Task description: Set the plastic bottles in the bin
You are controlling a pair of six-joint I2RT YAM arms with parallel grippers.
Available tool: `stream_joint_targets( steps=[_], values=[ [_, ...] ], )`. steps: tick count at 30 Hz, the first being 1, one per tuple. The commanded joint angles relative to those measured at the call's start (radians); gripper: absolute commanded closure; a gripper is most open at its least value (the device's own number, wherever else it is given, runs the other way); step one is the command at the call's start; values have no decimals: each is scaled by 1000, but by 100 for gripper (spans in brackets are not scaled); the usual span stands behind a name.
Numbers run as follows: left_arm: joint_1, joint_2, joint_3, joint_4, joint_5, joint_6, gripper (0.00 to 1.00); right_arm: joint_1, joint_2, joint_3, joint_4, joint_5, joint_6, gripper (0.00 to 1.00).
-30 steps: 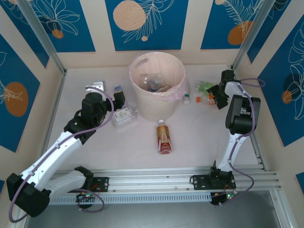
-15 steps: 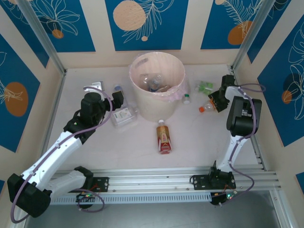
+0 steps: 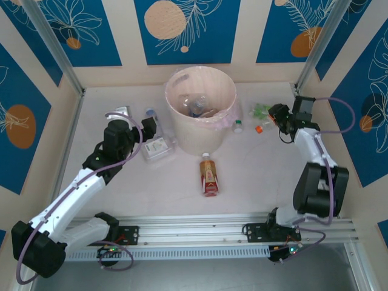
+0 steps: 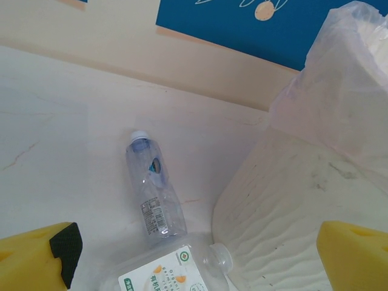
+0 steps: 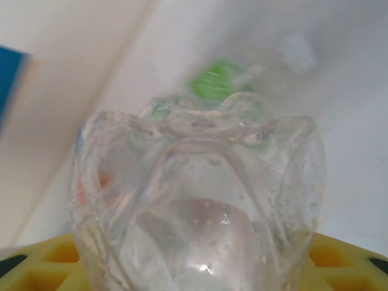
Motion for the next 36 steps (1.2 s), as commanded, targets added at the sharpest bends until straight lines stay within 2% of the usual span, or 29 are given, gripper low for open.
stream_joint_targets(
  steps=[1,8,13,17,23,31,36],
  values=[
    [20,-7,-23,44,-24,-35,0,40,-121,-16,128,-124,-74,51],
    [32,-4,-48,60,-8,-60,0,189,-214,112,154,-231,-153,53],
    [37,-9,-57,54,2,-65,0,318,-150,263,127,-273,-195,53],
    [43,-15,-63,45,12,-68,0,408,-49,420,26,-257,-267,53],
    [51,-29,-72,28,21,-73,0,532,89,605,-159,-73,-416,53],
    [65,-43,-87,21,25,-77,0,660,228,787,-405,273,-573,50],
    [73,-37,-91,26,32,-83,0,719,323,889,-542,549,-635,48]
  ],
)
